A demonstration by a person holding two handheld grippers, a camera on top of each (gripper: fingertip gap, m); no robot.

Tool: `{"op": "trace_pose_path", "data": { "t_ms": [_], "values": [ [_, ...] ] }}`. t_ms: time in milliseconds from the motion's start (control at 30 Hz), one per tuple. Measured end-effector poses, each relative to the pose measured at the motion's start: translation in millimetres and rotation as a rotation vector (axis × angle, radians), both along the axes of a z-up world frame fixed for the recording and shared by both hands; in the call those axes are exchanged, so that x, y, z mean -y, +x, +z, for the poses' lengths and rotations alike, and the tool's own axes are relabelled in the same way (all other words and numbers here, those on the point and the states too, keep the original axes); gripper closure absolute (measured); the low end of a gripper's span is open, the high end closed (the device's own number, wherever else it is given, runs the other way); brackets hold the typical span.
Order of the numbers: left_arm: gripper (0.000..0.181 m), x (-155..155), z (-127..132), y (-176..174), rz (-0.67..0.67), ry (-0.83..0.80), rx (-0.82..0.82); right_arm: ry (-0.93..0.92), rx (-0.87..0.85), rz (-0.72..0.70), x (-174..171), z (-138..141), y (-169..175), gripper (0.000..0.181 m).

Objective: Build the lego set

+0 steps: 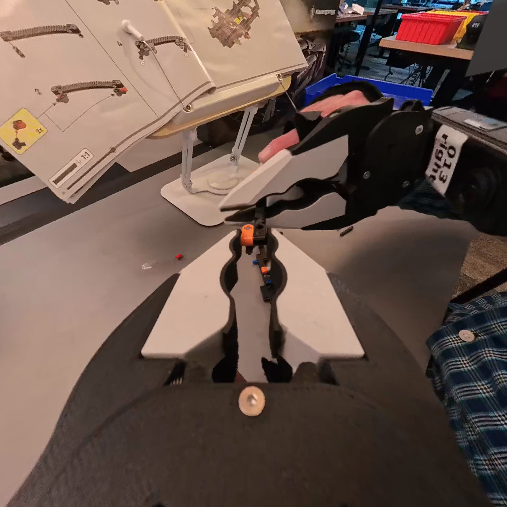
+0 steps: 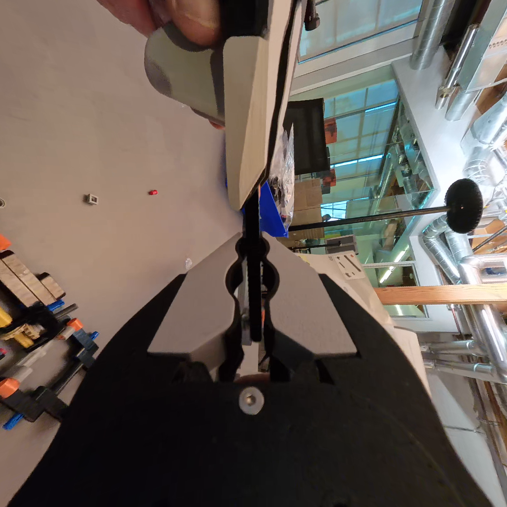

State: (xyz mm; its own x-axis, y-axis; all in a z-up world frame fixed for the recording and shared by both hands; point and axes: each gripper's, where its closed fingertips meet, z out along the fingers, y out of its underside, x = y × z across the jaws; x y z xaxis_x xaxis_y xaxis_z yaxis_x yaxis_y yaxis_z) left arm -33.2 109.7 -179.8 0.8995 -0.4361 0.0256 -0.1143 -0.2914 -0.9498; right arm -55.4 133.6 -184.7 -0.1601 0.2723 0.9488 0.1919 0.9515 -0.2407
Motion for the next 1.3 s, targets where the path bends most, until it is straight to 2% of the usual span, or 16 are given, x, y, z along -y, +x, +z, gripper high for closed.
{"op": "trace_pose_path", "data": {
  "t_ms": [100,333,433,533,633,733,867,1000,1133,1200,1300],
  "values": [
    [0.165,-0.7,2.2,-3.5,0.015,0.003,0.014,-0.033,0.004,-0.017,-3.0,1.1,6.6,0.166],
    [0.165,0.5,-7.3,9.5,-0.051,-0.128,0.167,-0.075,0.102,-0.036,-4.1,-9.3,17.2,0.177],
    [0.165,-1.2,-7.5,13.4,-0.084,-0.177,0.3,-0.171,0.188,-0.039,-4.3,-16.0,22.4,0.178],
    [0.143,-4.2,1.2,11.0,-0.089,-0.138,0.357,-0.338,0.283,-0.061,-9.1,-22.3,30.8,0.178],
    [0.137,-3.4,2.7,8.5,-0.093,-0.117,0.335,-0.637,0.363,-0.052,-10.4,-24.9,42.5,0.177],
    [0.136,-4.4,-4.0,7.3,-0.081,-0.088,0.238,-0.915,0.482,-0.034,-6.8,-30.9,53.9,0.177],
    [0.135,-8.2,-6.0,16.0,-0.103,-0.043,0.127,-1.185,0.617,0.022,2.2,-38.2,57.5,0.178],
    [0.142,-12.9,-15.1,18.7,-0.121,-0.049,0.053,-1.284,0.694,0.067,7.6,-39.5,52.7,0.177],
    [0.156,-12.5,-19.4,21.0,-0.134,-0.03,0.031,-1.262,0.755,0.085,16.2,-41.7,50.4,0.177],
    [0.164,-11.1,-15.7,22.2,-0.137,-0.005,0.066,-1.268,0.77,0.098,21.5,-41.3,49.4,0.177],
    [0.165,-8.0,-13.8,21.2,-0.14,0.008,0.098,-1.281,0.773,0.102,26.6,-41.8,47.8,0.177]
  ]
}}
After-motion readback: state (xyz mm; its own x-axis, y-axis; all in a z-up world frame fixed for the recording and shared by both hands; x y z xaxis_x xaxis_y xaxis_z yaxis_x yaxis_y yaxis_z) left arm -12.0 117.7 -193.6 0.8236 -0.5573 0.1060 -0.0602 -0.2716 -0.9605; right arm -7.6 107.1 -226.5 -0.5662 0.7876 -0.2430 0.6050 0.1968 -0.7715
